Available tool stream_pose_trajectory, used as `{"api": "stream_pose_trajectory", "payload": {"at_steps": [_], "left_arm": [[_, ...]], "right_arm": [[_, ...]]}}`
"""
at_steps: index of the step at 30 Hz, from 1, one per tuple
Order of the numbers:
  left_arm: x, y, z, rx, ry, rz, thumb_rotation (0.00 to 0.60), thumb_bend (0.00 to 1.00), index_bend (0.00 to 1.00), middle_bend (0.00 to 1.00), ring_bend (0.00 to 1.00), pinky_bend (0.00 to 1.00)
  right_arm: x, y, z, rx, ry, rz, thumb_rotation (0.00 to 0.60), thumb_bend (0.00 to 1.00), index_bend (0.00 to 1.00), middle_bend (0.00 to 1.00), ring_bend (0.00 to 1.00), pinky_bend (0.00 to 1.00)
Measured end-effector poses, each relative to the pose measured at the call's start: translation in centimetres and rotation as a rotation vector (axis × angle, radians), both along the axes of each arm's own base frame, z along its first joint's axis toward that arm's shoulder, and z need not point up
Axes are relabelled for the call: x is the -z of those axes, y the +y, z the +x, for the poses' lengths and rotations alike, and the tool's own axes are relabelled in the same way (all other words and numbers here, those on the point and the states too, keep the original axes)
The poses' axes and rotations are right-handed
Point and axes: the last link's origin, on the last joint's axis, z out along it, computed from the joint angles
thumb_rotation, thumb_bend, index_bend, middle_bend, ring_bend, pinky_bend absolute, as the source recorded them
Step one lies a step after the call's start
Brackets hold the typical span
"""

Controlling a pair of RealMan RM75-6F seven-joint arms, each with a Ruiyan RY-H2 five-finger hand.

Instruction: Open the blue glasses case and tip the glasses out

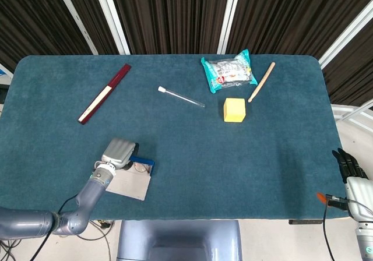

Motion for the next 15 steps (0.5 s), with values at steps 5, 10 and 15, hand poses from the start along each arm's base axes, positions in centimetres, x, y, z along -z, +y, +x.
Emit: {"api": "stream_pose_trajectory", "payload": {"at_steps": [5, 10, 15], "left_arm": [[0.17, 0.08, 0.01, -0.007, 0.0, -0.001, 0.6, 0.3, 0.49, 1.0, 0.88, 0.96], [0.33, 0.09, 0.0, -0.009, 0.004, -0.005, 0.6, 0.3, 0.55, 1.0, 0.88, 0.97], [0.3, 0.11, -0.05, -0.012, 0.003, -0.003, 0.6, 0.31, 0.6, 1.0, 0.89, 0.97]], "right_arm": [[-0.02, 0.0, 0.0, 0.0, 0.0, 0.0, 0.6, 0.18, 0.0, 0.0, 0.0, 0.19], [-0.01, -0.01, -0.01, 0.0, 0.0, 0.0, 0.6, 0.18, 0.0, 0.0, 0.0, 0.19], [-0.01, -0.01, -0.02, 0.0, 0.0, 0.0, 0.6, 0.18, 0.0, 0.0, 0.0, 0.19]]}}
